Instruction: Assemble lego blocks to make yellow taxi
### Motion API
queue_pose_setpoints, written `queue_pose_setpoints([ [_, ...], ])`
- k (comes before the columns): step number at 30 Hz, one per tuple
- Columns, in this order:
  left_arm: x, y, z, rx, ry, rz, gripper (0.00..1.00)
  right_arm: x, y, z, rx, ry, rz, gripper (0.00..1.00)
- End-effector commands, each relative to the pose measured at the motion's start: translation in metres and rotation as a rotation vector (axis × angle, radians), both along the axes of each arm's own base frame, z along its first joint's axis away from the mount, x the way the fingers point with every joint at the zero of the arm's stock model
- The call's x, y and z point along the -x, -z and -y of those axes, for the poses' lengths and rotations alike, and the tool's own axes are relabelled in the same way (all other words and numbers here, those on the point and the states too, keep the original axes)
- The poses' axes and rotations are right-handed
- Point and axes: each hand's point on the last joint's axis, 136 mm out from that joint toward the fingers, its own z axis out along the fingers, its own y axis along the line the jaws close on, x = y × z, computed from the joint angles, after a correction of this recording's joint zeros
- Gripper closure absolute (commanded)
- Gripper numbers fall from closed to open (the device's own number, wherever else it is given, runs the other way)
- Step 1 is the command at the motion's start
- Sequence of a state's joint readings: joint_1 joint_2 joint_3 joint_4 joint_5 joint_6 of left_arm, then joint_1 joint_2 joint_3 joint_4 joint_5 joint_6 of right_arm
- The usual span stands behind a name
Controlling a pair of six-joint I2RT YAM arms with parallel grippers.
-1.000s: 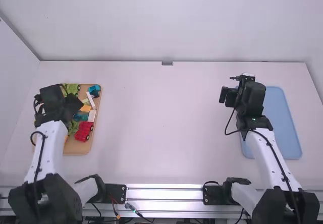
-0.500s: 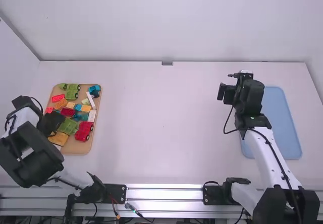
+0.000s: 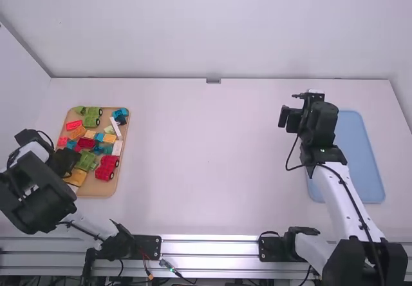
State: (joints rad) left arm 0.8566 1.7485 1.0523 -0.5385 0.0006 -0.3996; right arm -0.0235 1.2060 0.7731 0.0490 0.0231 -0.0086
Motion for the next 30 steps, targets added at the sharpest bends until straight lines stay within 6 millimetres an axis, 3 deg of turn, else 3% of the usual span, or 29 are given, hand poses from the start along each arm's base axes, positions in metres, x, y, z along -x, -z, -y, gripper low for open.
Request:
queue_pose_setpoints([
  [1, 0.001, 0.004, 0.004, 0.015, 0.007, -0.001, 0.10, -0.006, -0.014, 0.001, -0.004, 0.004, 0.030, 0.01],
  [8, 0.001, -0.011, 0.000, -0.006, -0.026, 0.026, 0.02, -0.006, -0.014, 0.001, -0.010, 0.007, 0.030, 0.01],
  [17, 0.007, -0.049, 0.006, -0.074, -0.035, 0.084, 0.05, -0.006, -0.014, 0.001, -0.010, 0.007, 0.031, 0.01],
  [21, 0.019, -0.052, 0.011, -0.074, -0.046, 0.038, 0.25, -0.006, -0.014, 0.001, -0.010, 0.007, 0.031, 0.01],
  [24, 0.030, -0.050, 0.011, -0.076, -0.093, -0.008, 0.35, -0.006, -0.014, 0.001, -0.010, 0.007, 0.031, 0.01],
  [30, 0.040, -0.038, 0.011, -0.099, -0.118, -0.043, 0.32, -0.006, -0.014, 0.001, -0.010, 0.007, 0.032, 0.02],
])
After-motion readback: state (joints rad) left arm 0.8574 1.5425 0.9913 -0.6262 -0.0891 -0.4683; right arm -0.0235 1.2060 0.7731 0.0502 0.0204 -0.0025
